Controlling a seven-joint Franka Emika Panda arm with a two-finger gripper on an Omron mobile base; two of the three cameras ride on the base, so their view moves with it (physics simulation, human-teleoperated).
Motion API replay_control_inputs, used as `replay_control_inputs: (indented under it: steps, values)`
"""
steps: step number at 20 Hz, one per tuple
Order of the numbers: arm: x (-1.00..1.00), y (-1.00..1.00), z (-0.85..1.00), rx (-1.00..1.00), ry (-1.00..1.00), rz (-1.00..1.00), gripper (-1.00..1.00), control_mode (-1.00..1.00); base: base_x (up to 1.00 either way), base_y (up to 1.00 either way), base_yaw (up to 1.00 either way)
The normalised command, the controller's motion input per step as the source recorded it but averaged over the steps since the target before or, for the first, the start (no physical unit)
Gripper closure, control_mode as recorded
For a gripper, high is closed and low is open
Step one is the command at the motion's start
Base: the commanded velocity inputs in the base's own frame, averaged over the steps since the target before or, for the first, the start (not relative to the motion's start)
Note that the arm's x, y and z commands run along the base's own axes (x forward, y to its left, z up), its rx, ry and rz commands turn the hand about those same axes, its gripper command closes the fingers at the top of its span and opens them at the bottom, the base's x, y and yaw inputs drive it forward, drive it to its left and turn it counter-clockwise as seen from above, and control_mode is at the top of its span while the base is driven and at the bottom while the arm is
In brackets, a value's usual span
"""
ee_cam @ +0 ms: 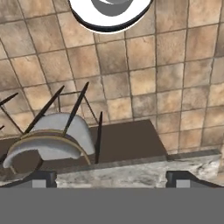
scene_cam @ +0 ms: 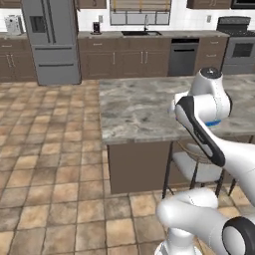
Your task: Move the hot dog bun to the plate on the dining table and place the condiment next to that plate. Then navigate to the fridge and take the sausage and place it on the plate as well.
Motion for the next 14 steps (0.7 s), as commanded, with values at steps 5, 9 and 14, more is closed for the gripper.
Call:
replay_control_inputs:
  steps: [5, 9, 14]
  values:
    - [0.0, 0.0, 0.0, 0.0, 0.0, 0.0, -1.0, 1.0, -0.01, 1.0, 0.0]
    - [0.0, 0.0, 0.0, 0.0, 0.0, 0.0, -1.0, 1.0, 0.01, 1.0, -0.01]
    - [0.0, 0.0, 0.0, 0.0, 0.0, 0.0, -1.0, 1.0, 0.12, 1.0, 0.0]
